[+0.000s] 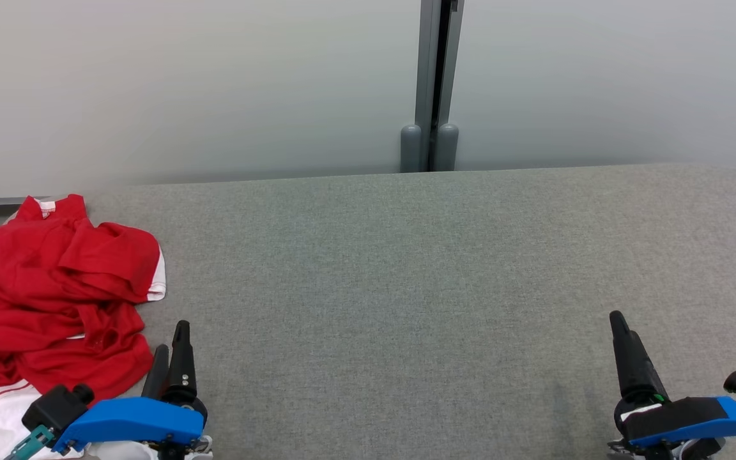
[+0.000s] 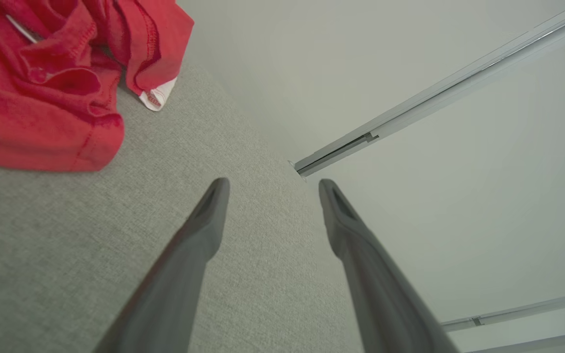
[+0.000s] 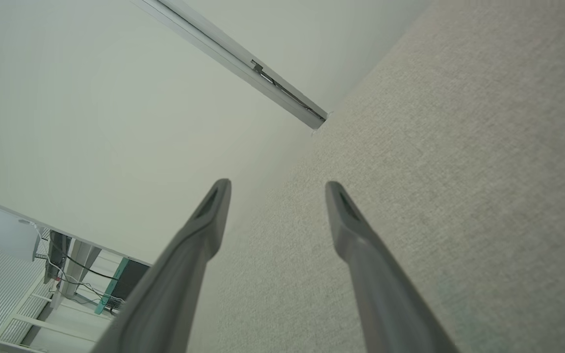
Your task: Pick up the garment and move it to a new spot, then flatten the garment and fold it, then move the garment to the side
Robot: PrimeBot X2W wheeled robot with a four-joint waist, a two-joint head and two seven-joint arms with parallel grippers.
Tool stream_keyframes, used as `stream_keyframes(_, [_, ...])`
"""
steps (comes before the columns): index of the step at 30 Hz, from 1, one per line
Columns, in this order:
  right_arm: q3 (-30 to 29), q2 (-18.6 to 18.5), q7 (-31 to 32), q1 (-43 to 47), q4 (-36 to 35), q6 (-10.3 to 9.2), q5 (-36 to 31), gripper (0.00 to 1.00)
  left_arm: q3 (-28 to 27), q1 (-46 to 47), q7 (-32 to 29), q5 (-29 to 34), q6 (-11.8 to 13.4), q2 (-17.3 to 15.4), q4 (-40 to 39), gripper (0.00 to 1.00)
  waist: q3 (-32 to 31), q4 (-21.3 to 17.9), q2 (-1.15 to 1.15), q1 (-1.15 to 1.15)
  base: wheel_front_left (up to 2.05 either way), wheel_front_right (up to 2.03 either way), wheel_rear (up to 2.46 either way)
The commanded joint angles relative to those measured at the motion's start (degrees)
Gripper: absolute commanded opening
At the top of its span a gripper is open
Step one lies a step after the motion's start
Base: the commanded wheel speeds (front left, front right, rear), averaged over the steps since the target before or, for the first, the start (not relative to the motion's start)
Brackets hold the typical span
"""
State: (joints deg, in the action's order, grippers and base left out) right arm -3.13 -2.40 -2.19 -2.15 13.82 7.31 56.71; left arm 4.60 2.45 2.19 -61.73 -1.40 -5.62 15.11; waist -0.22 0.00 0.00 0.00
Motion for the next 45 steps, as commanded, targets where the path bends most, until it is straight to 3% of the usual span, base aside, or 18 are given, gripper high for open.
stream_keyframes(1, [0.3, -0.4, -0.9, -0.3, -1.0, 0.15, -3.0, 1.00, 0.7, 0.8, 0.8, 2.5, 0.5, -0.9, -0.8, 1.00, 0.0, -0.1, 0.00, 0.00, 0.00, 0.00, 0.00])
stream_keyframes(45, [1.9, -0.6, -4.7, 1.0, -0.6, 0.20, -30.2, 1.00, 8.4, -0.2, 8.0, 26.2, 4.1, -3.1, 0.5, 1.00, -0.7, 0.3, 0.00, 0.00, 0.00, 0.00, 0.00])
